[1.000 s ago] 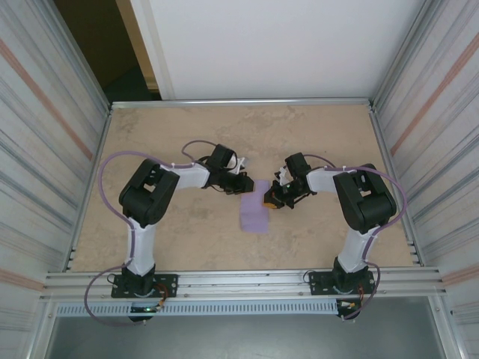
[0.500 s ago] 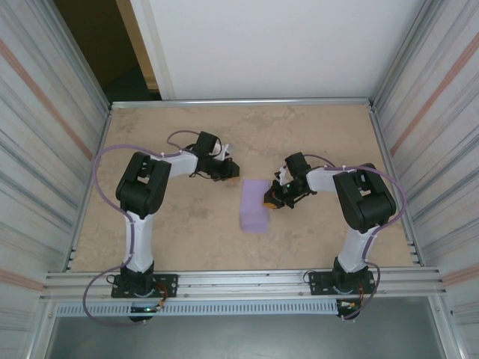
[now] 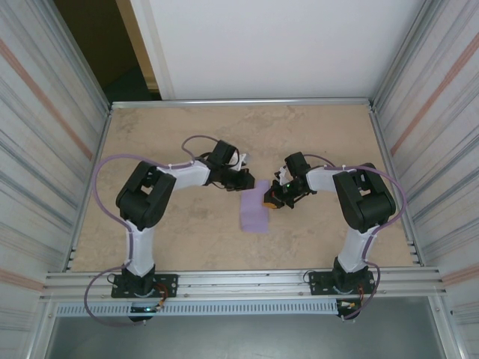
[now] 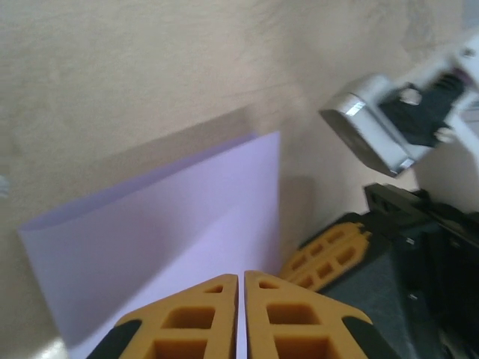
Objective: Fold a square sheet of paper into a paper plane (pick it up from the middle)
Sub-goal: First fold the square sheet of paper in half at the center of the table.
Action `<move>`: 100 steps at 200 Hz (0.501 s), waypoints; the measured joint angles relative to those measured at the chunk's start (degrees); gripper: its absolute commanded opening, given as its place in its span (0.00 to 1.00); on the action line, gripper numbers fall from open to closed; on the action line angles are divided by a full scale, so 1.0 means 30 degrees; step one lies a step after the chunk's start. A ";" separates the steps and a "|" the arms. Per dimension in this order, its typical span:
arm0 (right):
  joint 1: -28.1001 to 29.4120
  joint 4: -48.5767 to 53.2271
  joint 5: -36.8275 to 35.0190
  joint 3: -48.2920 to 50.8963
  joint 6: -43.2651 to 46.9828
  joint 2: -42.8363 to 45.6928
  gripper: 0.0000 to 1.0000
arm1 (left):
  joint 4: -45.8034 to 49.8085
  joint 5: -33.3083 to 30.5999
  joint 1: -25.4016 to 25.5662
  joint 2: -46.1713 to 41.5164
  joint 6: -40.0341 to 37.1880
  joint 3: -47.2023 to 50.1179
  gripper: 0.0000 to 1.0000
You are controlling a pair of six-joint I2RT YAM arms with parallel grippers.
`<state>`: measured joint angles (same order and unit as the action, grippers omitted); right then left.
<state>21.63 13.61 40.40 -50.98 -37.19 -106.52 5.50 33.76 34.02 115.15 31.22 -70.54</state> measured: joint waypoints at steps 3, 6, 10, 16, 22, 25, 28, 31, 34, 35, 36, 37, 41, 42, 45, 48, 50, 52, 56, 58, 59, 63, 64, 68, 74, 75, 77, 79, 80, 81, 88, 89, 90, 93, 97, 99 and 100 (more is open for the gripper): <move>0.0000 0.0000 0.0007 0.0000 0.0000 0.0000 0.00 | 0.0124 -0.0087 -0.0051 0.0117 0.0036 -0.0095 0.11; -0.0007 0.0007 0.0000 0.0000 0.0000 0.0000 0.00 | 0.0240 -0.0175 -0.0087 0.0226 0.0044 -0.0189 0.10; -0.0007 0.0007 0.0000 0.0000 0.0000 0.0000 0.00 | 0.0364 -0.0299 -0.0168 0.0415 0.0080 -0.0335 0.10; -0.0007 0.0015 0.0000 0.0000 0.0000 0.0000 0.00 | 0.0605 -0.0488 -0.0306 0.0678 0.0117 -0.0554 0.10; -0.0007 0.0029 0.0000 -0.0007 0.0000 0.0000 0.00 | 0.0765 -0.0699 -0.0423 0.0874 0.0146 -0.0707 0.10; 0.0000 0.0036 -0.0007 -0.0015 0.0000 0.0000 0.00 | 0.0889 -0.0794 -0.0510 0.0991 0.0182 -0.0780 0.10; 0.0000 0.0036 -0.0007 -0.0015 0.0000 -0.0007 0.00 | 0.0976 -0.0867 -0.0583 0.1071 0.0197 -0.0831 0.10; 0.0000 0.0044 -0.0007 -0.0015 0.0000 -0.0007 0.00 | 0.1078 -0.0933 -0.0656 0.1129 0.0226 -0.0874 0.10; -0.0007 0.0044 -0.0007 -0.0015 0.0000 -0.0007 0.00 | 0.1137 -0.0925 -0.0729 0.1180 0.0291 -0.0903 0.10; -0.0007 0.0044 -0.0007 -0.0015 0.0000 -0.0007 0.00 | 0.1151 -0.0925 -0.0758 0.1202 0.0313 -0.0918 0.10; -0.0007 0.0051 -0.0007 -0.0022 0.0000 -0.0015 0.00 | 0.1166 -0.0933 -0.0780 0.1209 0.0321 -0.0925 0.10; 0.0000 0.0051 -0.0007 -0.0022 0.0000 -0.0015 0.00 | 0.1173 -0.0911 -0.0794 0.1217 0.0321 -0.0940 0.10; -0.0007 0.0066 -0.0007 -0.0036 0.0000 -0.0029 0.00 | 0.1275 -0.0925 -0.0867 0.1290 0.0379 -0.1020 0.10; -0.0007 0.0066 -0.0007 -0.0044 0.0000 -0.0029 0.00 | 0.1297 -0.0925 -0.0874 0.1304 0.0393 -0.1042 0.10; 0.0000 0.0095 -0.0007 -0.0051 0.0000 -0.0036 0.00 | 0.1392 -0.0940 -0.0918 0.1326 0.0393 -0.1122 0.10; 0.0000 0.0117 -0.0007 -0.0066 0.0000 -0.0044 0.00 | 0.1443 -0.0962 -0.0947 0.1370 0.0401 -0.1202 0.10; -0.0007 0.0117 -0.0007 -0.0073 0.0000 -0.0051 0.00 | 0.1479 -0.0976 -0.0962 0.1413 0.0415 -0.1268 0.10; -0.0007 0.0131 -0.0007 -0.0087 0.0000 -0.0058 0.00 | 0.1530 -0.0984 -0.0976 0.1443 0.0415 -0.1333 0.10; -0.0007 0.0146 -0.0007 -0.0102 0.0000 -0.0066 0.00 | 0.1574 -0.0962 -0.1005 0.1515 0.0437 -0.1435 0.10; -0.0007 0.0168 -0.0007 -0.0102 -0.0007 -0.0073 0.00 | 0.1603 -0.0954 -0.1027 0.1559 0.0474 -0.1486 0.10; -0.0007 0.0168 -0.0007 -0.0109 0.0000 -0.0073 0.00 | 0.1610 -0.0933 -0.1027 0.1581 0.0481 -0.1523 0.10; -0.0007 0.0197 -0.0007 -0.0131 -0.0007 -0.0080 0.00 | 0.1617 -0.0874 -0.1071 0.1661 0.0510 -0.1596 0.11; -0.0007 0.0197 -0.0007 -0.0131 0.0000 -0.0080 0.00 | 0.1617 -0.0860 -0.1071 0.1668 0.0517 -0.1603 0.11; -0.0007 0.0226 -0.0007 -0.0160 -0.0007 -0.0095 0.00 | 0.1610 -0.0765 -0.1100 0.1705 0.0539 -0.1661 0.11; -0.0007 0.0291 -0.0007 -0.0189 -0.0007 -0.0109 0.00 | 0.1617 -0.0634 -0.1166 0.1763 0.0576 -0.1705 0.11; -0.0007 0.0313 -0.0007 -0.0197 -0.0007 -0.0117 0.00 | 0.1603 -0.0597 -0.1188 0.1778 0.0605 -0.1705 0.11; -0.0007 0.0313 -0.0007 -0.0204 -0.0007 -0.0117 0.00 | 0.1588 -0.0561 -0.1202 0.1785 0.0619 -0.1705 0.11; -0.0007 0.0335 -0.0007 -0.0204 -0.0007 -0.0124 0.00 | 0.1581 -0.0525 -0.1224 0.1800 0.0627 -0.1712 0.11; -0.0007 0.0335 -0.0007 -0.0211 -0.0007 -0.0124 0.00 | 0.1574 -0.0474 -0.1253 0.1814 0.0656 -0.1719 0.11; -0.0007 0.0335 -0.0007 -0.0211 -0.0007 -0.0124 0.00 | 0.1574 -0.0452 -0.1268 0.1814 0.0670 -0.1719 0.11; -0.0007 0.0335 -0.0007 -0.0211 -0.0007 -0.0124 0.00 | 0.1530 -0.0240 -0.1413 0.1894 0.0729 -0.1763 0.11; -0.0007 0.0342 -0.0007 -0.0211 -0.0007 -0.0124 0.00 | 0.1530 -0.0226 -0.1435 0.1909 0.0743 -0.1770 0.11; -0.0007 0.0342 -0.0007 -0.0211 -0.0007 -0.0124 0.00 | 0.1523 -0.0182 -0.1472 0.1923 0.0772 -0.1778 0.11; -0.0007 0.0342 -0.0007 -0.0211 -0.0007 -0.0124 0.00 | 0.1515 -0.0087 -0.1537 0.1953 0.0794 -0.1807 0.11; -0.0007 0.0342 -0.0007 -0.0211 -0.0007 -0.0124 0.00 | 0.1515 0.0036 -0.1639 0.2004 0.0889 -0.1851 0.11; -0.0007 0.0342 -0.0007 -0.0211 -0.0007 -0.0124 0.00 | 0.1508 0.0080 -0.1705 0.2018 0.0896 -0.1872 0.11; -0.0007 0.0342 -0.0007 -0.0211 -0.0007 -0.0124 0.00 | 0.1501 0.0109 -0.1741 0.2033 0.0933 -0.1887 0.11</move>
<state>21.61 14.63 40.38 -51.62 -37.21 -106.89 10.00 34.09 28.80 121.25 34.02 -76.20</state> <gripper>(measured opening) 0.045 0.112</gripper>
